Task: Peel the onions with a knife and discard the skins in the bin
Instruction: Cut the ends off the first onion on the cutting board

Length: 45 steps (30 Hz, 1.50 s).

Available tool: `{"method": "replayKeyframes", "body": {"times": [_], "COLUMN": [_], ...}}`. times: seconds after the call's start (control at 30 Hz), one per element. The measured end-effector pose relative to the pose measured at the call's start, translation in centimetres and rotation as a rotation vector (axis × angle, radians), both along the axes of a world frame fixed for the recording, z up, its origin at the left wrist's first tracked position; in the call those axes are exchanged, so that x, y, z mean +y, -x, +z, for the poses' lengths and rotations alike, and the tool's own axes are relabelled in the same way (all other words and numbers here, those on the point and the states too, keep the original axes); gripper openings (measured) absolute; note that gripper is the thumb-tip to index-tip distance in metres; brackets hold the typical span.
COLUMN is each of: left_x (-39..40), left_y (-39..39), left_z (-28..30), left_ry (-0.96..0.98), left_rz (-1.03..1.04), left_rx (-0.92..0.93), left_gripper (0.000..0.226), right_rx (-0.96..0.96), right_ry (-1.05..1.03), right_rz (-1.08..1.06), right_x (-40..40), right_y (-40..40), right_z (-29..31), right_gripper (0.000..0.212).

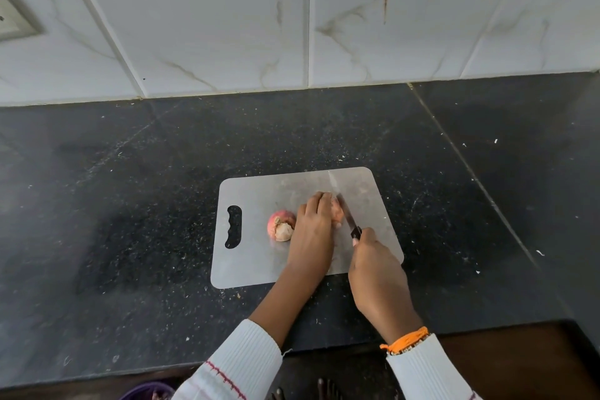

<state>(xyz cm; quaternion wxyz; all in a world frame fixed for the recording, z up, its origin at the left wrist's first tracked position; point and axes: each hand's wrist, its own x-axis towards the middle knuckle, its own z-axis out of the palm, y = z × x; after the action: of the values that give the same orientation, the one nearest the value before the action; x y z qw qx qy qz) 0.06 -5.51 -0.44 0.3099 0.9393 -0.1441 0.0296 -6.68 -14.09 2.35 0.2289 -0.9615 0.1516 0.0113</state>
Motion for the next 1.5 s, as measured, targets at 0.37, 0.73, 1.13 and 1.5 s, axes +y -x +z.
{"method": "replayKeyframes", "body": {"times": [0.37,0.73,1.13,1.5], "left_x": [-0.2,-0.1,-0.3,-0.3], "left_y": [-0.3,-0.8,-0.5,0.3], "left_z": [-0.7,0.0,0.7,0.4], "left_ry": [-0.045,-0.012,0.011,0.046], "left_rz": [-0.023,0.001,0.004,0.056], "left_rx": [-0.056,0.003,0.032,0.032], "left_gripper": [0.055,0.049,0.048,0.049], "right_rx": [0.07,0.082,0.059,0.07], "right_ry": [0.146,0.092,0.067,0.042], "right_rz": [-0.001,0.009,-0.001,-0.005], "right_x": [0.8,0.7,0.4,0.0], "right_y": [-2.3,-2.6,-2.6,-3.0], "right_z": [0.9,0.5,-0.8,-1.9], "right_gripper": [0.023,0.02,0.02,0.021]}}
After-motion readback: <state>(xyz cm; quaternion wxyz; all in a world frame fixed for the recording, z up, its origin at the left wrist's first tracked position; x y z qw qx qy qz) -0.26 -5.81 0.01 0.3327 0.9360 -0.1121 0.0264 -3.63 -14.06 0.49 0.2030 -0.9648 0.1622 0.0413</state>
